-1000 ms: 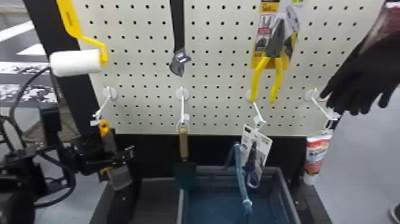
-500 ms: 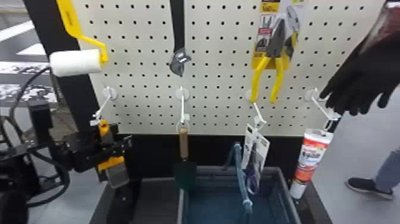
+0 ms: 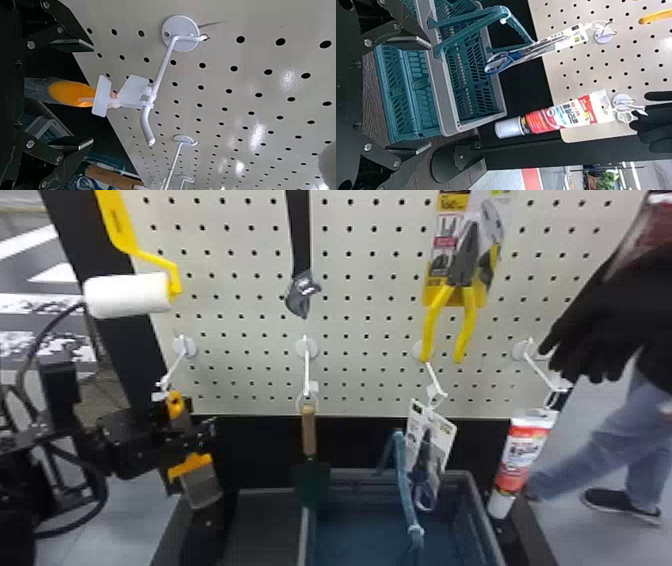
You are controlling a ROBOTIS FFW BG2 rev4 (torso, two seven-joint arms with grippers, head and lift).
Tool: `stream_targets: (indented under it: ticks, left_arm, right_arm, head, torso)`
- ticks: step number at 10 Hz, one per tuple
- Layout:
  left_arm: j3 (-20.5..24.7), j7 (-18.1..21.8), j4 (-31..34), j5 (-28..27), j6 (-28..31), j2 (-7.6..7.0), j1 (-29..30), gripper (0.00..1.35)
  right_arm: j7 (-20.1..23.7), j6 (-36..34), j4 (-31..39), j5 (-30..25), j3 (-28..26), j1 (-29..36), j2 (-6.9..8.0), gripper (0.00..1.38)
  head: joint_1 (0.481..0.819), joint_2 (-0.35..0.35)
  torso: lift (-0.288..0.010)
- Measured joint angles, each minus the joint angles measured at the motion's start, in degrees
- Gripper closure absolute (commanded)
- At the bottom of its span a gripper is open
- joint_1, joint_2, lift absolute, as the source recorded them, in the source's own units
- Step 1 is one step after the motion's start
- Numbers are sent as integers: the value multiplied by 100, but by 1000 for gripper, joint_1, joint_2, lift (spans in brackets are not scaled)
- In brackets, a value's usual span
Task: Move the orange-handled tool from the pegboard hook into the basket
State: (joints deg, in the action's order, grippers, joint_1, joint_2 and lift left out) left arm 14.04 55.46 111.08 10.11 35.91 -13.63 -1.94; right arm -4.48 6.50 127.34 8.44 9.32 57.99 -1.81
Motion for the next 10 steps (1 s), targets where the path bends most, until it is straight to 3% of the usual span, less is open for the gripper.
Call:
stream_targets:
  ticks: [7, 10]
  left_arm:
    - [78, 0, 66, 13, 109, 33, 123, 455]
    - [81, -13, 79, -2, 87, 94, 135, 673]
  right_arm:
    - [36, 0, -52, 17, -8, -48, -4, 395]
    - [44, 0, -70, 26, -9, -49, -4, 395]
  head:
    - [549, 0]
    - [549, 0]
  torso:
    - [-100]
    - [-100]
